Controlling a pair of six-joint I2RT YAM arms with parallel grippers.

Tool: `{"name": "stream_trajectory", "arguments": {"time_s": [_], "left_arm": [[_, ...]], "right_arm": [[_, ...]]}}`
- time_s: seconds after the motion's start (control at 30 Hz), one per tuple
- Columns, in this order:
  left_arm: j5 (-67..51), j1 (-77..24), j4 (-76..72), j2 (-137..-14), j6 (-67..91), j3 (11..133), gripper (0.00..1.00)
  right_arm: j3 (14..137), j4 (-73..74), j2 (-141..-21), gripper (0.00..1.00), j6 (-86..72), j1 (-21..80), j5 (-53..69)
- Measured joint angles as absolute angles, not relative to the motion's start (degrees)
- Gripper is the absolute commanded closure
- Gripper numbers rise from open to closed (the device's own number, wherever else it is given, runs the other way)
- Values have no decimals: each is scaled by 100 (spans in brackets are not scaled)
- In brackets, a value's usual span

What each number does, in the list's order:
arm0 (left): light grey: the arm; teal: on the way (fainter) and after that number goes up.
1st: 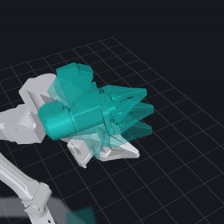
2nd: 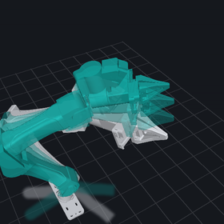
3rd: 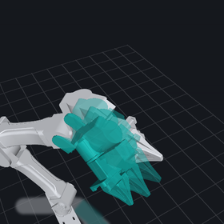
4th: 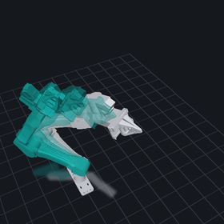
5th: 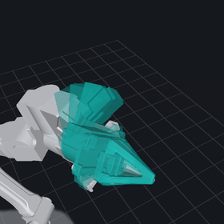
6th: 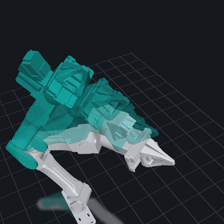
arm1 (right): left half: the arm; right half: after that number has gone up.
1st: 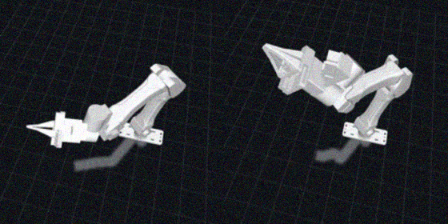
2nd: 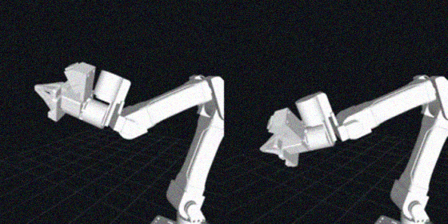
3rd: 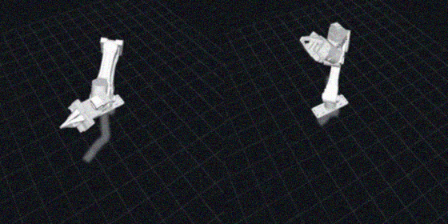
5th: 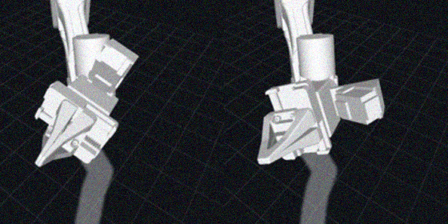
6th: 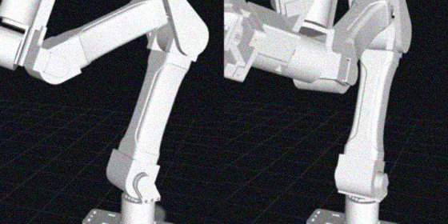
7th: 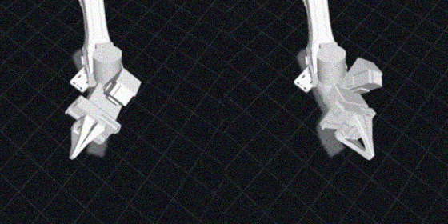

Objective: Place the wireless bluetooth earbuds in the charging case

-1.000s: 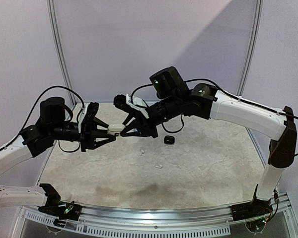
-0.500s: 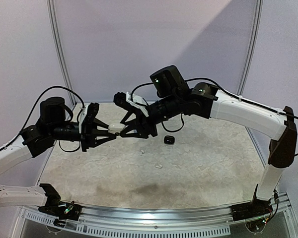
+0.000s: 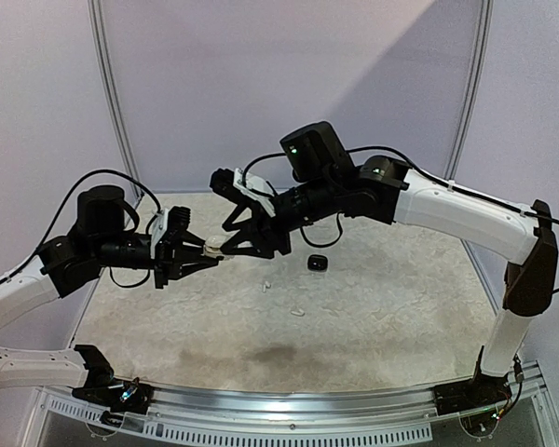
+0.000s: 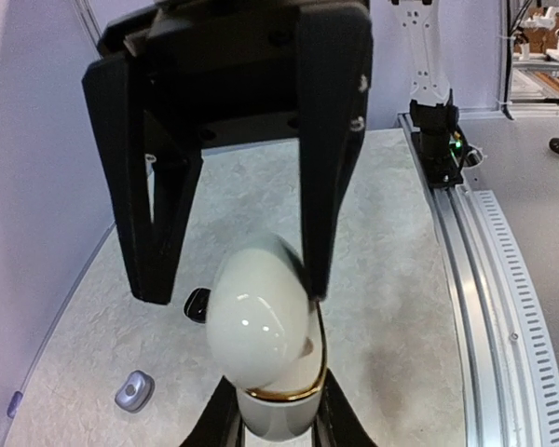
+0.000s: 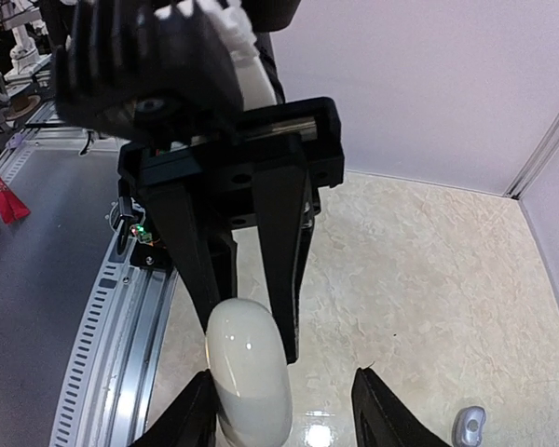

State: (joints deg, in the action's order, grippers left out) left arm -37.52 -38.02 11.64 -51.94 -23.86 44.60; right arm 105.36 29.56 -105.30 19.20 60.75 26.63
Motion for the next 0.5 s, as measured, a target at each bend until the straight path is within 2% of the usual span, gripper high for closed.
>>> {"name": "stream_trajectory", "arguments": {"time_s": [0.5], "left_arm": [[-3546, -3913, 1400, -5124, -2740, 4311, 100]], "right_arm": [[10549, 2816, -10608, 47, 1636, 5994, 2436]]}}
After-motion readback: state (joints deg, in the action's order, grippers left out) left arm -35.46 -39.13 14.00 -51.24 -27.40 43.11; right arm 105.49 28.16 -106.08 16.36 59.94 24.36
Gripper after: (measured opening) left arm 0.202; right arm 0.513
